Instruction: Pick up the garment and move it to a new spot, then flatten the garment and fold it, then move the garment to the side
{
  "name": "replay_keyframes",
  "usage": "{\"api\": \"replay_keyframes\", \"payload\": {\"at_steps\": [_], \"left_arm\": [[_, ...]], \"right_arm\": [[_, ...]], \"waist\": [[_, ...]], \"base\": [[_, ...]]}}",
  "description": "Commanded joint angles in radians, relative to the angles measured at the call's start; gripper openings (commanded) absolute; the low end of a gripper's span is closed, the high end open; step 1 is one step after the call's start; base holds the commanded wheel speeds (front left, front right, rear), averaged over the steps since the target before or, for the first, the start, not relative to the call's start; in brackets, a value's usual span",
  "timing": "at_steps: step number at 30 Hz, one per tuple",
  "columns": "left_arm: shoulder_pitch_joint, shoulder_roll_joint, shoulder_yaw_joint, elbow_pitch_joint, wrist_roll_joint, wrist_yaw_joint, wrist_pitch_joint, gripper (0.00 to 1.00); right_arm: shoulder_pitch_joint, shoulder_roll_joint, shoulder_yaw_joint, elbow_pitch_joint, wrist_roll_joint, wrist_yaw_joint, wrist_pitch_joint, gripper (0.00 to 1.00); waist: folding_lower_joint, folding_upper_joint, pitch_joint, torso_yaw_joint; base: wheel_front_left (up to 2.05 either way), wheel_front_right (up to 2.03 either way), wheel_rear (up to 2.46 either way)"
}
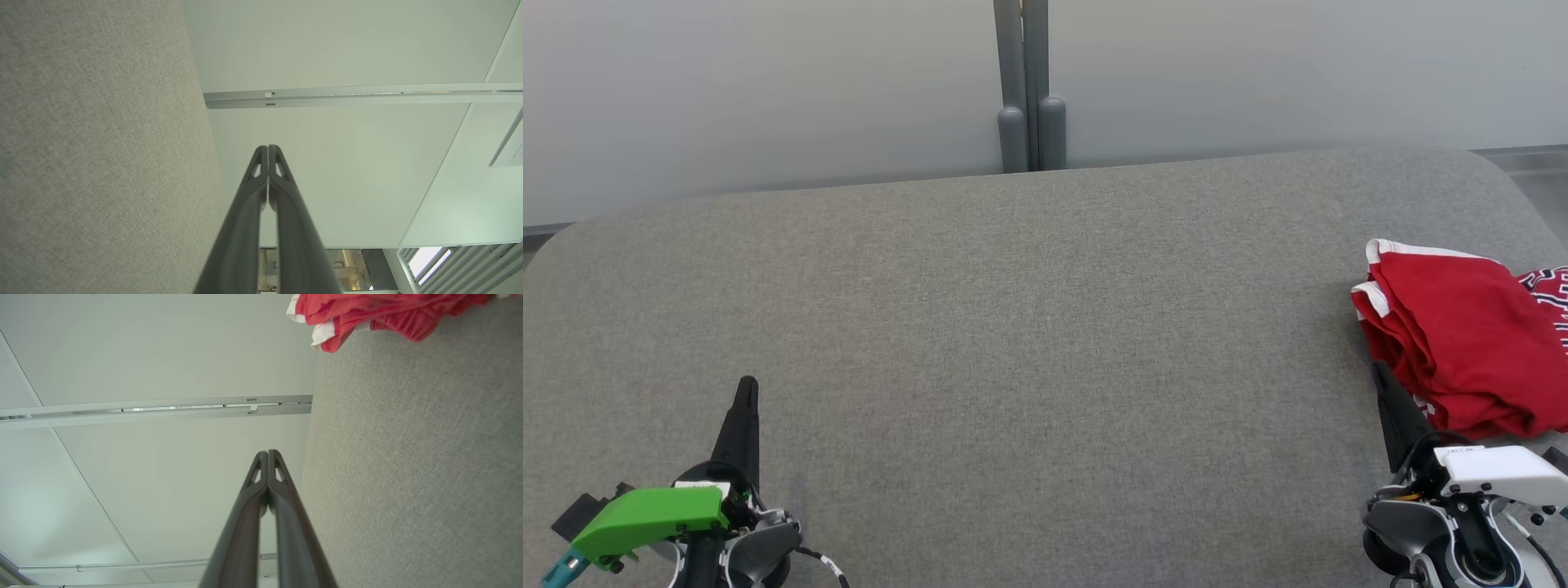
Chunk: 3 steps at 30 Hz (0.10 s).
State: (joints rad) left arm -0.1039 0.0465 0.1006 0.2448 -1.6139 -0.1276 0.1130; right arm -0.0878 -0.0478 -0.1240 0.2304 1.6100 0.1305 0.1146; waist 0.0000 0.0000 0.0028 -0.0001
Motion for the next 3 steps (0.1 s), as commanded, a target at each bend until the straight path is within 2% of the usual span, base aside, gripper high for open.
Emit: {"api": "replay_keyframes", "payload": {"at_steps": [1,3], "left_arm": [[-0.010,0.007,0.004,-0.001,-0.001,-0.006,0.002,0.00],[-0.010,0.007,0.004,-0.001,-0.001,-0.006,0.002,0.00]], "right_arm": [[-0.009,-0.005,0.000,-0.004,0.007,0.000,0.006,0.00],[-0.009,-0.005,0.000,-0.004,0.007,0.000,0.006,0.00]], "waist": [[0.0000,0.0000,0.000,0.000],[0.0000,0.0000,0.000,0.000]], "base": [[0.00,0.00,0.00],[0.00,0.00,0.00]]}}
